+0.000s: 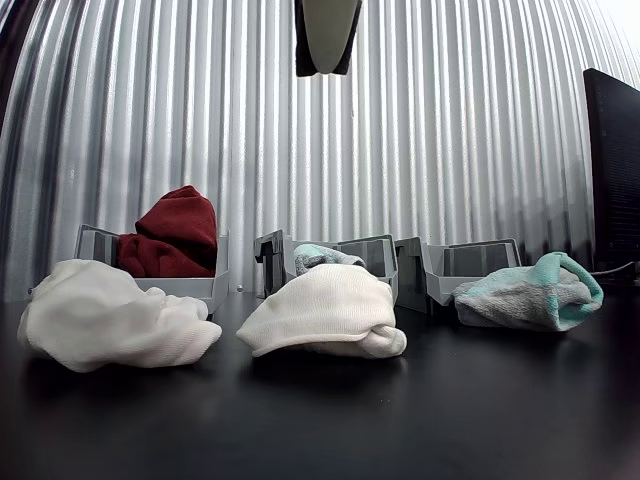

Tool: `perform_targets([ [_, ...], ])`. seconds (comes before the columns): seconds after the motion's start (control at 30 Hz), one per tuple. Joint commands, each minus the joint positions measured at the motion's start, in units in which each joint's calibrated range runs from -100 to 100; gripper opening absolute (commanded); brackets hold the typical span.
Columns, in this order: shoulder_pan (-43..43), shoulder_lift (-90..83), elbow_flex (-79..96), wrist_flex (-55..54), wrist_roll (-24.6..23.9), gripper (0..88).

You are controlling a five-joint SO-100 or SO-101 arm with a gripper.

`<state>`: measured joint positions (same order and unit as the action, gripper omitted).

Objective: Put the sock in the container

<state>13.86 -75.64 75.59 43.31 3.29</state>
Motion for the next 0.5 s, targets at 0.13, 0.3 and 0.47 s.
perform_targets([
  [0.13,0.0,-1.0,-0.3,-1.0,0.3,1.7],
  [0.3,0.2,-1.0,-0.3,-1.0,0.3,1.7],
  [0.47,-0.2,-1.0,-0.3,-1.0,0.2,1.7],
])
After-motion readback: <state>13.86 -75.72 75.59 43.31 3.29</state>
